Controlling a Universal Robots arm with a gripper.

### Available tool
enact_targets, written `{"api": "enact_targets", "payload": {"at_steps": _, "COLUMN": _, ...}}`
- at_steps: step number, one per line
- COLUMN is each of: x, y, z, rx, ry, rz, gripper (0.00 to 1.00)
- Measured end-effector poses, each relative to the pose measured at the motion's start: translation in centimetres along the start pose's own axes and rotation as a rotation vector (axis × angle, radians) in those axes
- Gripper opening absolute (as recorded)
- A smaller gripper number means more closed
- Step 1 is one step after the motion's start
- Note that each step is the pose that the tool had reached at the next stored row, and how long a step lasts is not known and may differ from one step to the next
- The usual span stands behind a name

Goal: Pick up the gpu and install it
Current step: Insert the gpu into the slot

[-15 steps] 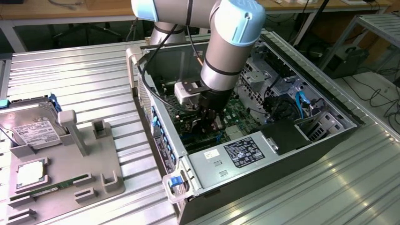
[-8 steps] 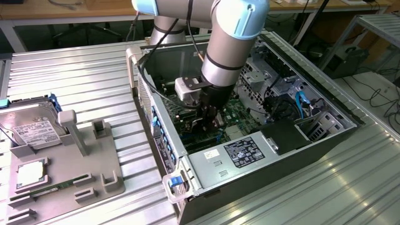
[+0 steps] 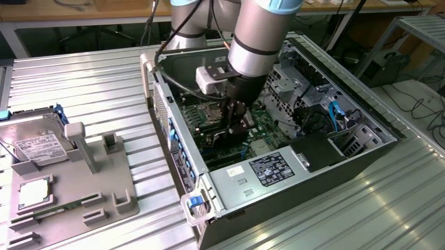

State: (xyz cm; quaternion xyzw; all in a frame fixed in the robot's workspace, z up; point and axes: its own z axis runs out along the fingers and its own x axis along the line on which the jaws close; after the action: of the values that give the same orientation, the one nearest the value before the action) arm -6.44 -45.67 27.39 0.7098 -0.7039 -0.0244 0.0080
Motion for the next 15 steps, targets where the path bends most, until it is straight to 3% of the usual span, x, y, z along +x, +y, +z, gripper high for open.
{"api": "enact_targets", "payload": {"at_steps": 3, "x": -0.05, "y": 0.06, "z": -1.21, "rx": 0.0010, "ry": 0.0006, "rz": 0.000, "gripper": 0.36}}
{"api": "enact_targets", "payload": {"at_steps": 7, "x": -0.05, "y": 0.06, "z": -1.23, "rx": 0.0016, "ry": 0.0002, "rz": 0.000, "gripper": 0.34}}
{"api": "enact_targets", "payload": {"at_steps": 8, "x": -0.05, "y": 0.06, "z": -1.23, "rx": 0.0016, "ry": 0.0001, "rz": 0.000, "gripper": 0.21}}
{"api": "enact_targets", "payload": {"at_steps": 9, "x": -0.05, "y": 0.06, "z": -1.23, "rx": 0.0016, "ry": 0.0002, "rz": 0.000, "gripper": 0.15}}
{"api": "enact_targets", "payload": {"at_steps": 15, "x": -0.05, "y": 0.06, "z": -1.23, "rx": 0.0017, "ry": 0.0002, "rz": 0.000, "gripper": 0.11}}
